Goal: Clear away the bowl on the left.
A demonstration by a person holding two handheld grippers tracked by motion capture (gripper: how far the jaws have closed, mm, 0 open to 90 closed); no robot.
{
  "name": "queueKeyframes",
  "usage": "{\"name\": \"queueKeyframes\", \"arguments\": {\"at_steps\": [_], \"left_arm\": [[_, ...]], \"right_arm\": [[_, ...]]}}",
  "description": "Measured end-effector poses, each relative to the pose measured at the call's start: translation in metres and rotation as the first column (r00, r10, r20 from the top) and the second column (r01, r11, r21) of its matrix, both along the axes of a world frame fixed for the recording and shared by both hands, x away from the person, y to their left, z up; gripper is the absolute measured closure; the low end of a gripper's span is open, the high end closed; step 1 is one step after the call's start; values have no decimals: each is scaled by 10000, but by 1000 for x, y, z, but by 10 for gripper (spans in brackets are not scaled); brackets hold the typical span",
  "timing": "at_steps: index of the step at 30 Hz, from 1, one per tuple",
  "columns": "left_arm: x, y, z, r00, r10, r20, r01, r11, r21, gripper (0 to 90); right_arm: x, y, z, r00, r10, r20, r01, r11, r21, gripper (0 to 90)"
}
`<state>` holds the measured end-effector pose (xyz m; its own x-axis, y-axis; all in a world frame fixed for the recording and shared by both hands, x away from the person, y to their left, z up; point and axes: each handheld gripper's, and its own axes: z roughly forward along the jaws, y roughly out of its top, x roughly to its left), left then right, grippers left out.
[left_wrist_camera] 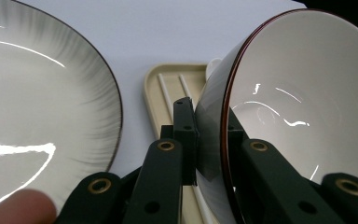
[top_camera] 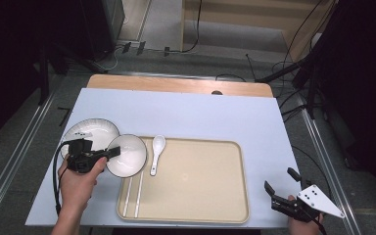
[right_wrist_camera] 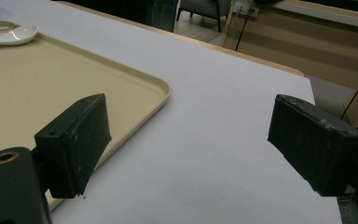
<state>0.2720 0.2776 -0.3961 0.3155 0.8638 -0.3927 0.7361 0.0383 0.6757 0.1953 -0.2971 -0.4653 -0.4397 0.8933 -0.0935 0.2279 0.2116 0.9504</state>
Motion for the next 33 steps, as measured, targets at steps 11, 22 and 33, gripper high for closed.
{"name": "queueKeyframes", "arguments": {"at_steps": [11,22,33], "left_arm": [[-9,-27,-6,9970,-752,-210,756,9969,197,830],[-18,-45,-11,9909,-1300,-349,1311,9908,325,830],[-28,-59,-26,9827,-1706,-713,1748,9829,572,829]], "right_arm": [[-1,0,1,10000,4,53,-4,10000,18,130],[0,0,0,10000,15,13,-15,10000,-25,130],[-3,2,2,9999,45,117,-45,10000,-24,130]]}}
